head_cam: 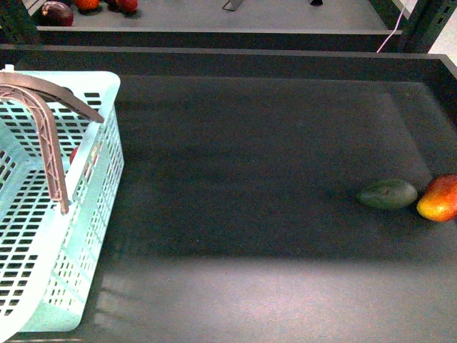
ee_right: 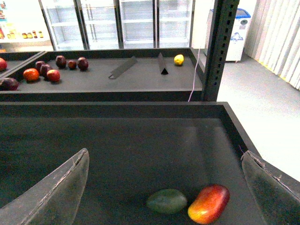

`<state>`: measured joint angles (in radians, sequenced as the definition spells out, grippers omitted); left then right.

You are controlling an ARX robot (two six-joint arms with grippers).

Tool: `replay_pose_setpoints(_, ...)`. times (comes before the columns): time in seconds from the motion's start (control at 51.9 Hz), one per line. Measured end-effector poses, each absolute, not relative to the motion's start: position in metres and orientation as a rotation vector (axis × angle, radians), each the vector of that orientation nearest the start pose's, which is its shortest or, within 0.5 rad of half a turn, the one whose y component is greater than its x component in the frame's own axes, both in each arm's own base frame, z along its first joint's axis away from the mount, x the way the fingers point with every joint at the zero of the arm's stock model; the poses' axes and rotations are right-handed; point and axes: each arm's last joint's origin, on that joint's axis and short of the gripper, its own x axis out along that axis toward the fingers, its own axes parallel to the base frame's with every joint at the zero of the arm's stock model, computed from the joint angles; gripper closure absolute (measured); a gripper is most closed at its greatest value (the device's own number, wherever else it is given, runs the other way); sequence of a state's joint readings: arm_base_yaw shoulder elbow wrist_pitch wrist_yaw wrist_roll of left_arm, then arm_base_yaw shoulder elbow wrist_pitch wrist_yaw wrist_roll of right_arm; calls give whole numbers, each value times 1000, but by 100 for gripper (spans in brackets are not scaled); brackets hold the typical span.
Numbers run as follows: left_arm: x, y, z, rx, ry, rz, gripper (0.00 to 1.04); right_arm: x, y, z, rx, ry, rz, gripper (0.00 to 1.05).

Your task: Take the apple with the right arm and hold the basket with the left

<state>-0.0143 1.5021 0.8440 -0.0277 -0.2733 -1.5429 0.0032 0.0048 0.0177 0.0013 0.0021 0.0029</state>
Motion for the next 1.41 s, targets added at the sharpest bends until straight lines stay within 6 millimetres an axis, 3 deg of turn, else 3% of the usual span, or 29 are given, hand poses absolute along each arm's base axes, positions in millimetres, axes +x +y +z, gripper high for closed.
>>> replay_pose_setpoints(0.212,277,-31,240,-1390,296,663,7,97,0,169,3,-14,1,9)
replay_pose_setpoints(0.443,272,-34,245,-1403,286,650,7,97,0,169,3,-14,1,9)
replay_pose_setpoints(0.52,272,-33,238,-1308,289,376,17,97,0,169,3,-14,2,9)
replay_pose_setpoints(0.597,261,-29,226,-1017,199,123,30,97,0,169,3,-14,1,9)
replay_pose_setpoints(0.732,235,-22,219,-448,22,-3,51,97,0,169,3,-14,1,9)
replay_pose_setpoints(0.867,216,-16,213,-160,-9,-2,73,97,0,169,3,-14,1,9)
replay_pose_setpoints(1.06,194,-9,196,-44,11,-26,102,97,0,169,3,-14,1,9)
replay_pose_setpoints(1.407,163,-1,182,-15,10,-3,101,97,0,169,3,-14,1,9)
